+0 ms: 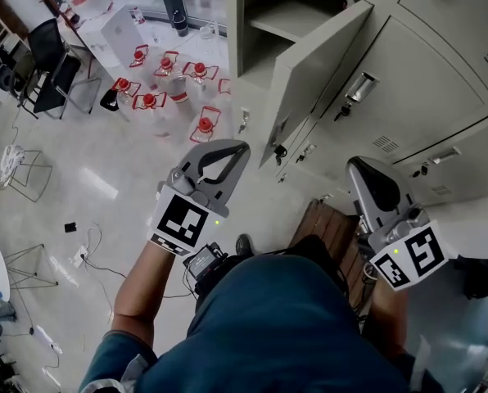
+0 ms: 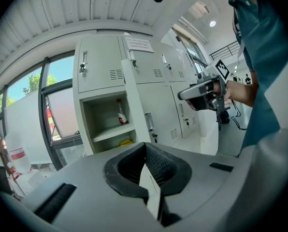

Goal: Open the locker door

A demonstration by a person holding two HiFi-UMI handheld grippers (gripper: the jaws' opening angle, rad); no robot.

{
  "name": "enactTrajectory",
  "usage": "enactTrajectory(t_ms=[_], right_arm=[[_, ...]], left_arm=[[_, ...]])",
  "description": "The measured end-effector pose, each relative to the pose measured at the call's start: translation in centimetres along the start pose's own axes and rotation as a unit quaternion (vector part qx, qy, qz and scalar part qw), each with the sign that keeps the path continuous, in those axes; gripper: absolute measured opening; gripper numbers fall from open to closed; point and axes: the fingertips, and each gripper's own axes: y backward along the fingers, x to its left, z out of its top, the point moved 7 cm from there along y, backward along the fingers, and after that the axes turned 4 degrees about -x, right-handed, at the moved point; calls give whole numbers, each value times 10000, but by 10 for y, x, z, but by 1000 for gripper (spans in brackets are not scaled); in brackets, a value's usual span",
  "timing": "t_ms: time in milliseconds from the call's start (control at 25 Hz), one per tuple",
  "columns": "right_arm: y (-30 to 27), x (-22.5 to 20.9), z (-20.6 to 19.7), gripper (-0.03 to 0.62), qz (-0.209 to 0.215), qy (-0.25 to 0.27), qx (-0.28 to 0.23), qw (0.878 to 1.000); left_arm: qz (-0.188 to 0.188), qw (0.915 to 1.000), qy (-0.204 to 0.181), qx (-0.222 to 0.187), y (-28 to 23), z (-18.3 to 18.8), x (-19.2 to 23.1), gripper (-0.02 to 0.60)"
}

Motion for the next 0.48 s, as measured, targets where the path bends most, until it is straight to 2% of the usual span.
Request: enactTrajectory(t_ms=[240,480], right_arm=[[-2,5,8,37,267,-158,-69,9995],[0,10,11,35,457,71,94,9989]], left_arm=[[277,9991,223,-232,27,14,10,17],[579,9967,500,-273,47,18,18,17]])
